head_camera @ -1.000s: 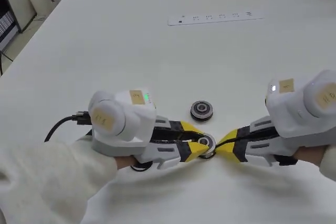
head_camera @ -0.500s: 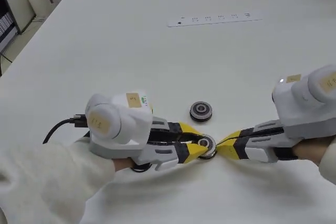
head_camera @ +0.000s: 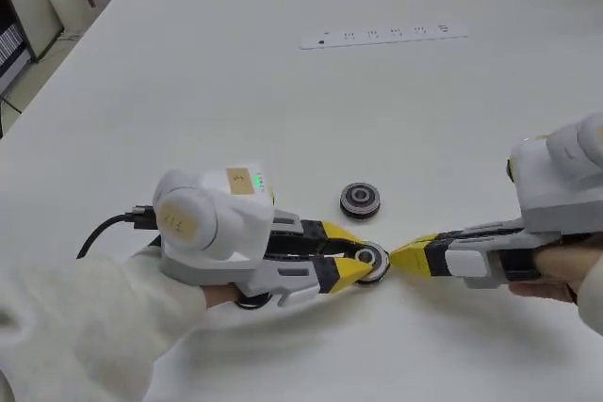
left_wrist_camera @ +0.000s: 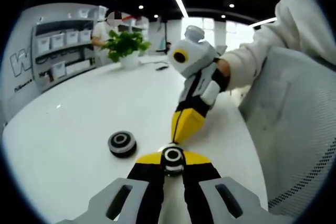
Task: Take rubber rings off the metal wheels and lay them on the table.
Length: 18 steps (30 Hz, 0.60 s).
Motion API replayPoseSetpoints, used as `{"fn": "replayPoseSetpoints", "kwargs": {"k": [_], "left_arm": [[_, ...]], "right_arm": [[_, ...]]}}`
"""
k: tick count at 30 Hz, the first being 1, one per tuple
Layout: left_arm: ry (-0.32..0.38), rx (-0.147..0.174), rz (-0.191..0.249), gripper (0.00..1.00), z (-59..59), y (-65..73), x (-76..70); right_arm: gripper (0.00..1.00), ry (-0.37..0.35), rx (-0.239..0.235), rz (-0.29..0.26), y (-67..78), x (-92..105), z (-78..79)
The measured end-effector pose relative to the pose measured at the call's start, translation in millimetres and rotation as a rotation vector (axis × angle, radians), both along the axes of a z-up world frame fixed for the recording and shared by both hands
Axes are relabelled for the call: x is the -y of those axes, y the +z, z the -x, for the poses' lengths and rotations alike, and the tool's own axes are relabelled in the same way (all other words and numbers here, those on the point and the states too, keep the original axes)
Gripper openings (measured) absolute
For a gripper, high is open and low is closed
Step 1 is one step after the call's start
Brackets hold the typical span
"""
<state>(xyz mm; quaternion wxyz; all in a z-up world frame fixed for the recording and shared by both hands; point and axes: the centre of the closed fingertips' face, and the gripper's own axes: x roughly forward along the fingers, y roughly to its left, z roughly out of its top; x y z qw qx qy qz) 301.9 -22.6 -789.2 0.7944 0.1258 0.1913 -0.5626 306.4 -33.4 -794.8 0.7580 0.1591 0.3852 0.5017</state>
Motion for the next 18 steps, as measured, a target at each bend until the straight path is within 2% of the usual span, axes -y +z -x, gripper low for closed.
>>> {"fn": "replayPoseSetpoints", "kwargs": {"k": [1, 6, 18], "left_arm": [[0.0, 0.0, 0.002, 0.13, -0.1, 0.0, -0.1], [0.002, -0.003, 0.005, 0.13, -0.2, 0.1, -0.2], [0.011, -0.008, 0.016, 0.13, -0.5, -0.2, -1.0]], "right_arm": [[0.0, -0.014, -0.029, -0.012, -1.0, 0.9, 0.2], [0.0, -0.025, -0.053, -0.041, 0.6, -0.3, 1.2], [0.0, -0.001, -0.031, -0.031, 6.9, -5.9, 3.4]]}}
